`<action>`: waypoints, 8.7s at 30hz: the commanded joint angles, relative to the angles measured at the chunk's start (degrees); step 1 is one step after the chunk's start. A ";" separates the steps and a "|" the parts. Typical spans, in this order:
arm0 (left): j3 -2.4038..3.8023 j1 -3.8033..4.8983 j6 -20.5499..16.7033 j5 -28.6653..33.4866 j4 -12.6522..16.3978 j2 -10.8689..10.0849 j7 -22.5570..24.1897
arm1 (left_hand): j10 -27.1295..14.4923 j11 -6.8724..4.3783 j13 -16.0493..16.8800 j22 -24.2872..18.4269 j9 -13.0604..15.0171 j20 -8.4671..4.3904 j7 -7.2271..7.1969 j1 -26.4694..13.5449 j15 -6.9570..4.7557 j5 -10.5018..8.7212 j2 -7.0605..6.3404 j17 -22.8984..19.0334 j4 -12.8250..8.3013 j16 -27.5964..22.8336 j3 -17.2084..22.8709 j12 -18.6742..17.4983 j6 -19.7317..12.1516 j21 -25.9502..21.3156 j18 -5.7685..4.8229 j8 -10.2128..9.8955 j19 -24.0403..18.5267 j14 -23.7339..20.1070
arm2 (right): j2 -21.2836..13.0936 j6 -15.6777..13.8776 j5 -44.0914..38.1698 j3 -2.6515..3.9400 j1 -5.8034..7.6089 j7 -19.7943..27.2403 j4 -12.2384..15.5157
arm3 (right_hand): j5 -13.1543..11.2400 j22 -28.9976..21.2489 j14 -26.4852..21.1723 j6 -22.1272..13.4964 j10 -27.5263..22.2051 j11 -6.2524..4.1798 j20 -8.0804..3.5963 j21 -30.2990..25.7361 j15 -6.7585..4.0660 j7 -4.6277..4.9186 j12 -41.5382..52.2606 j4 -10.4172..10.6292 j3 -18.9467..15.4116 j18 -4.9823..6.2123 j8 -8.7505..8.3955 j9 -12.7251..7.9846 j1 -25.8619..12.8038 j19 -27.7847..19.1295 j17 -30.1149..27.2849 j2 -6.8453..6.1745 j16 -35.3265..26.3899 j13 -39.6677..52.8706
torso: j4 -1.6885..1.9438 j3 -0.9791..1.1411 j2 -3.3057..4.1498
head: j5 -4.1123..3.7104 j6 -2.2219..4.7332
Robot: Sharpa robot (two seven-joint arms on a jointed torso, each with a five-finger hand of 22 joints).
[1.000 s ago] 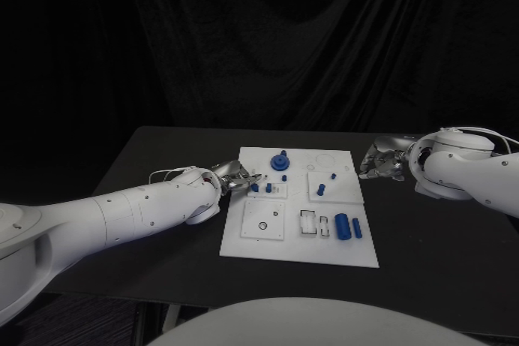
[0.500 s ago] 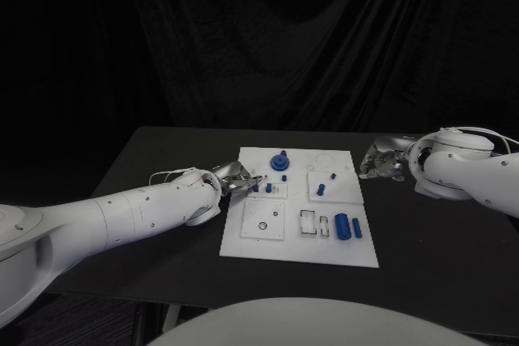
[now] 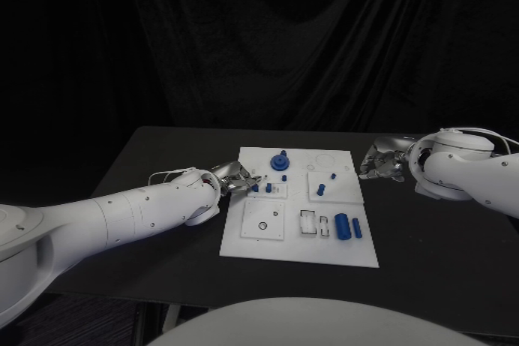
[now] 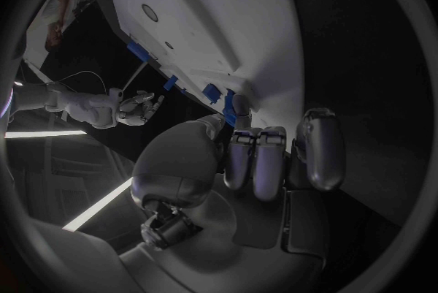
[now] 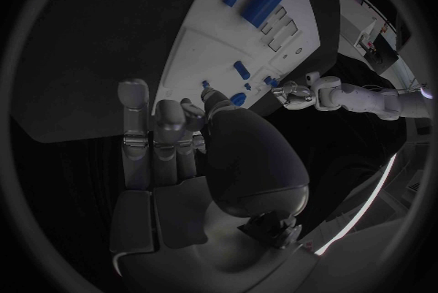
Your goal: Assemble the parts on the task board
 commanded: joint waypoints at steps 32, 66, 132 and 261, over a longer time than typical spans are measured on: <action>-0.03 -0.28 1.53 0.17 0.34 0.20 1.64 | 5.89 -0.29 15.09 9.18 1.75 0.05 -0.08 4.71 -0.25 0.70 -1.49 15.05 -2.82 0.15 0.37 0.20 -3.73 0.03 -0.27 4.48 0.59 5.95 | -0.01 0.61 1.68 0.03 -0.25 -0.99 -0.08 | 0.59 2.69 -0.38 0.50 -0.37 -0.13 -0.07 -0.84 -0.19 -0.01 -0.29 -0.12 0.70 0.89 -0.35 -0.12 0.74 -0.12 -0.09 0.13 -0.34 -0.08 | 0.01 -0.02 -0.01 | 0.31 -0.01; -0.02 -1.00 -1.04 0.16 1.21 -0.10 0.45 | 5.89 -1.08 15.09 10.16 1.64 -0.68 -0.79 8.80 -0.99 7.57 -5.89 15.05 -13.24 0.15 14.76 0.20 -4.59 0.52 -0.50 7.29 1.45 5.95 | -0.19 1.20 1.68 0.03 -0.32 -1.28 -0.07 | 0.96 2.64 -0.46 0.56 -0.51 -0.11 -0.06 -1.24 -0.16 0.05 -0.53 -0.53 1.20 0.91 -0.38 -0.20 1.17 -0.12 -0.23 -0.08 -0.60 -0.21 | 0.04 0.00 -0.01 | 0.32 -0.01; -0.02 5.13 0.33 -13.87 5.53 1.88 -17.75 | 5.89 -1.72 15.09 11.05 1.51 -1.38 -1.36 5.39 -1.75 2.30 -7.89 15.05 -13.29 0.15 19.30 0.20 -2.84 2.25 -0.99 7.99 3.23 5.95 | 0.92 1.32 1.68 0.04 -0.29 -1.99 -0.40 | 0.95 2.47 -0.80 0.65 -1.04 -0.07 -0.03 -2.33 -0.11 0.08 -1.24 -1.11 1.83 1.02 -0.41 -0.28 1.75 -0.35 -0.70 -0.55 -1.39 -0.67 | 0.10 0.05 -0.04 | -0.78 -0.01; -0.03 0.28 1.45 -14.02 3.15 -0.03 -5.40 | 5.89 -0.76 15.09 10.54 1.63 -0.63 -0.47 -11.82 -0.84 -2.53 8.61 15.05 0.49 0.15 -3.30 0.20 -0.32 -0.58 -0.55 2.34 2.23 5.95 | 1.28 3.51 1.68 0.03 -0.32 -3.46 -1.02 | 1.24 2.07 -1.32 1.00 -1.71 0.06 0.08 -4.60 0.02 0.17 -2.24 -1.14 2.92 1.27 -0.35 -0.39 1.69 -0.91 -1.32 -0.39 -2.47 -1.33 | -0.03 0.07 -0.05 | -0.36 -0.01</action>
